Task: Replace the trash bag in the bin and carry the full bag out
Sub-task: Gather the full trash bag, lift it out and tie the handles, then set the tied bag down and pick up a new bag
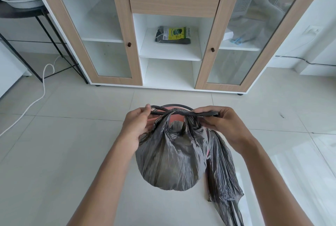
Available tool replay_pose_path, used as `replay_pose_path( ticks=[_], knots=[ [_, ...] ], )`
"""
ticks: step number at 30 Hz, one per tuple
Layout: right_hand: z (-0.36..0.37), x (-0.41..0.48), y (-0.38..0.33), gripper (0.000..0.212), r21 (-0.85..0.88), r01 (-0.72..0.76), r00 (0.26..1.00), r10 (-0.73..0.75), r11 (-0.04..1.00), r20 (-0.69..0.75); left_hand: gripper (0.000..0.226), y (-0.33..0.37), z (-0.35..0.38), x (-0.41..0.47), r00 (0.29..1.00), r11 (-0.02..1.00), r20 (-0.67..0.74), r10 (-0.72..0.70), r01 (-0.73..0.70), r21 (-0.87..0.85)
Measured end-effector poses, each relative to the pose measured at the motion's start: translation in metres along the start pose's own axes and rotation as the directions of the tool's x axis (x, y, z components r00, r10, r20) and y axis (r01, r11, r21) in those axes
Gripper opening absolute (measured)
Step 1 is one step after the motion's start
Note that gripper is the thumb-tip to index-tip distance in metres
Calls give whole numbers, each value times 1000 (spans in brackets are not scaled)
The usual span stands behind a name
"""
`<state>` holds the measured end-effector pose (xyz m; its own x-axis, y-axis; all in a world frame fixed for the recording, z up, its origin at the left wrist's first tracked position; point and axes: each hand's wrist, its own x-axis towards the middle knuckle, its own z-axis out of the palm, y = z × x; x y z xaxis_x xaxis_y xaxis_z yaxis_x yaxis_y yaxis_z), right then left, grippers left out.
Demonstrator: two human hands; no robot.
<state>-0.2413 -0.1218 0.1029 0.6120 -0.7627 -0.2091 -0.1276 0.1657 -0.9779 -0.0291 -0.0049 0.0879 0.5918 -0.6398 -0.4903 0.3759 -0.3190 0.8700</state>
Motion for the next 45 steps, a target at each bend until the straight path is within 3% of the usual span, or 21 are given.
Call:
replay_pose_path(
  ticks=[3,13,21,27,36,45],
  knots=[
    [-10,-2,-1,31,29,-46,999,46,999,-26,21,2,-5,1,999,997,-39,17,-19,-70],
    [-36,-3,18,31,5,-178,944,172,984,-280,21,-6,-43,15,988,999,-154,12,-19,-45],
    [-4,-3,-6,31,265,-9,931,105,964,-351,23,18,-59,1,959,969,-194,208,-229,-94],
    [55,0,-25,35,361,26,955,84,932,-286,20,39,-103,-20,903,923,-292,316,-363,-126],
    [167,29,-31,34,155,-119,979,142,981,-146,21,63,-210,-31,858,928,-422,291,-361,-94],
    [272,90,31,32,-213,-174,985,169,961,-40,31,3,-275,36,817,972,-528,232,-220,86]
  ],
)
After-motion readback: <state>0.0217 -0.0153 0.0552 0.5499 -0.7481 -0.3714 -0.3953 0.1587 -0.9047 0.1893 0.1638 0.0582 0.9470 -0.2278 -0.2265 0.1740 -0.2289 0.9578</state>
